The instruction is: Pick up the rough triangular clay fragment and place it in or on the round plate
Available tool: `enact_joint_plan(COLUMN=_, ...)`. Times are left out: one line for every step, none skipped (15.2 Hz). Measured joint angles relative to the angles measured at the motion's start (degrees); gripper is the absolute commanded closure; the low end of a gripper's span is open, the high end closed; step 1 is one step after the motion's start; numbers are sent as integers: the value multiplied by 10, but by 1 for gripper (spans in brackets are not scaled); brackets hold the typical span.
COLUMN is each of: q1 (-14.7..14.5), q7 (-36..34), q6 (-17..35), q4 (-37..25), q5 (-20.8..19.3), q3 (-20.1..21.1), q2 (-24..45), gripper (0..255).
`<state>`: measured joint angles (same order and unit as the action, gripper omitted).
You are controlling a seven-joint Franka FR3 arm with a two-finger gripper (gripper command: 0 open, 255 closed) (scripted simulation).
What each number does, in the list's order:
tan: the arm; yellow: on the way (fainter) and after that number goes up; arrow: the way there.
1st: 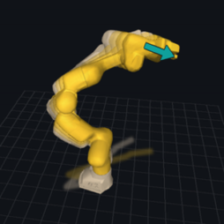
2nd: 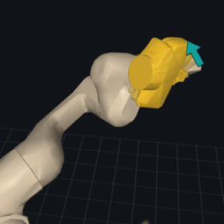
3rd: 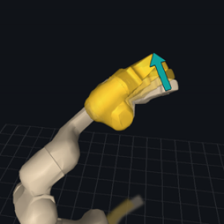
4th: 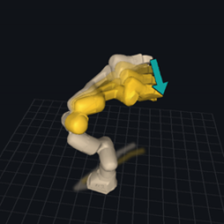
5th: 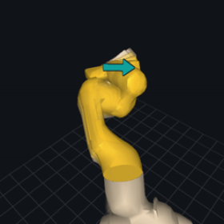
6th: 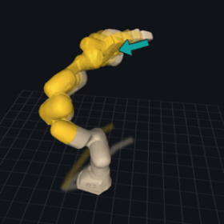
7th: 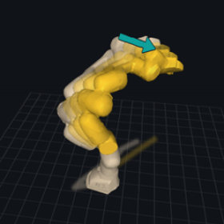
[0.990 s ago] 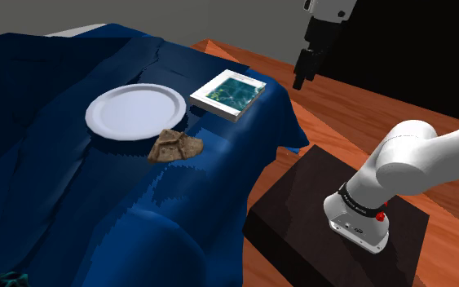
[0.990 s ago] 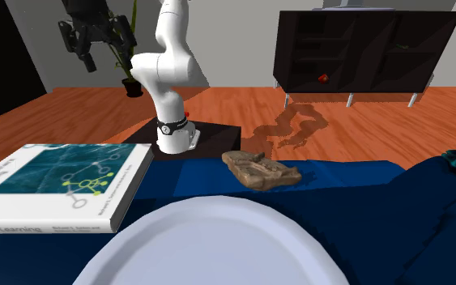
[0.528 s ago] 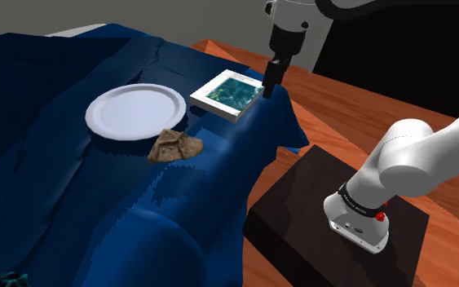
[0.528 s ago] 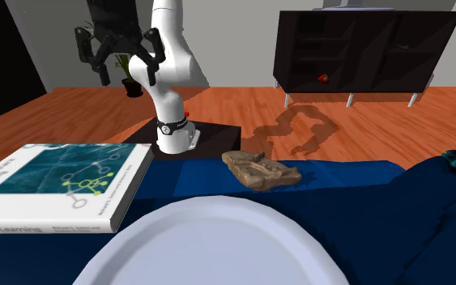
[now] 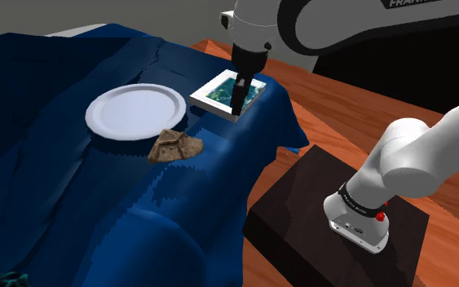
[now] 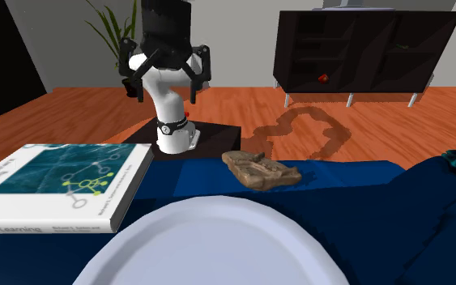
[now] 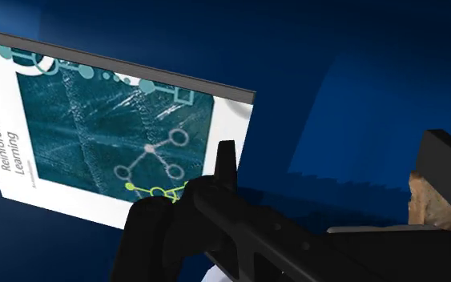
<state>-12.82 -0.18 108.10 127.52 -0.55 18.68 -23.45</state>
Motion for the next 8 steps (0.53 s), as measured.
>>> enact_joint_plan(q1=-3, q7=-3, q6=7, q4=-10, q5=-9, q3=12, q2=14, gripper=0)
enact_joint_plan(q1=-7, q7=-7, q6=15, q4=-17, q5=-19, q3=24, q2=28, gripper=0)
enact_joint_plan(q1=-12, q7=-10, q6=21, q4=-22, q5=-28, q3=36, q2=37, gripper=0)
enact_joint_plan(q1=-15, q7=-14, q6=27, q4=-31, q5=-40, q3=48, q2=51, gripper=0)
enact_joint_plan(q1=-17, q7=-17, q6=32, q4=-42, q5=-53, q3=59, q2=66, gripper=0)
enact_joint_plan(q1=-20, q7=-24, q6=41, q4=-48, q5=-66, q3=71, q2=82, gripper=0)
enact_joint_plan(q1=-24, q7=-31, q6=45, q4=-58, q5=-81, q3=84, q2=98, gripper=0)
enact_joint_plan(q1=-28, q7=-38, q6=51, q4=-64, q5=-95, q3=97, q2=112, gripper=0)
